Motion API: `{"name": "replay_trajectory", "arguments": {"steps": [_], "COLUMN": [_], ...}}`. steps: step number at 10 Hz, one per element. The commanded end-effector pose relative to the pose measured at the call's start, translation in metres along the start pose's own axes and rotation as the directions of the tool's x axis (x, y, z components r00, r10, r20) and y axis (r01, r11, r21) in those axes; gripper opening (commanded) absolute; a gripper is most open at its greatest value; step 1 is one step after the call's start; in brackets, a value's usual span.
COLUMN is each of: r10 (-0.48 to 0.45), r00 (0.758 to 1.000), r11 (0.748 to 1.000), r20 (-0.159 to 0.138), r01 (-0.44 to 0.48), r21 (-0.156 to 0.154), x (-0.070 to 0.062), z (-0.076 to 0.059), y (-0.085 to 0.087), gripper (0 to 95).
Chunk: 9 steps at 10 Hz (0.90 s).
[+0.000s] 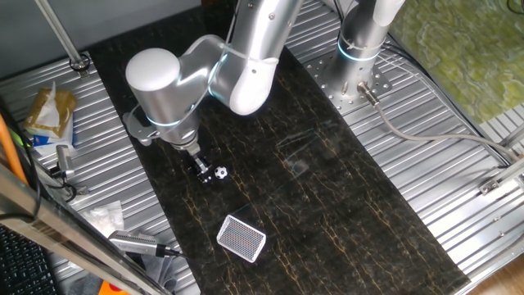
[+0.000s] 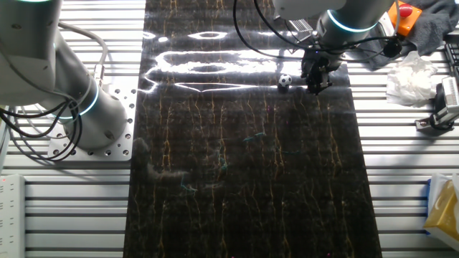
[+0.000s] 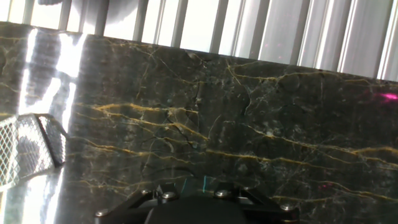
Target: Push the soccer ball into the goal
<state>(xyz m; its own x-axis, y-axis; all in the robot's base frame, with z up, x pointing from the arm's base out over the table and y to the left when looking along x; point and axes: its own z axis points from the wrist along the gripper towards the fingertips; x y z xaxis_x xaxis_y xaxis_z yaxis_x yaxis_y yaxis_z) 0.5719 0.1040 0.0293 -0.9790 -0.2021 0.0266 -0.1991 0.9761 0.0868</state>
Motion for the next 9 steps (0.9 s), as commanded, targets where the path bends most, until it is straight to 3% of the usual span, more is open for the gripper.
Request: {"name": "replay_trajectory", "arguments": {"steps": [1, 7, 9], "r10": [0.012, 0.017, 0.024], "r00": [1.0, 1.0, 1.0], "r11": [1.0, 1.0, 1.0], "r20": [-0.001, -0.004, -0.014], "r01": [-0.012, -0.017, -0.024], "r21": [0.004, 0.005, -0.007], "x": [0.0006, 0.0006, 0.0085], "z": [-0.0008, -0.0008, -0.0101], "y": [-0.0001, -0.0001, 0.003], "gripper": [38.0, 38.0, 38.0]}}
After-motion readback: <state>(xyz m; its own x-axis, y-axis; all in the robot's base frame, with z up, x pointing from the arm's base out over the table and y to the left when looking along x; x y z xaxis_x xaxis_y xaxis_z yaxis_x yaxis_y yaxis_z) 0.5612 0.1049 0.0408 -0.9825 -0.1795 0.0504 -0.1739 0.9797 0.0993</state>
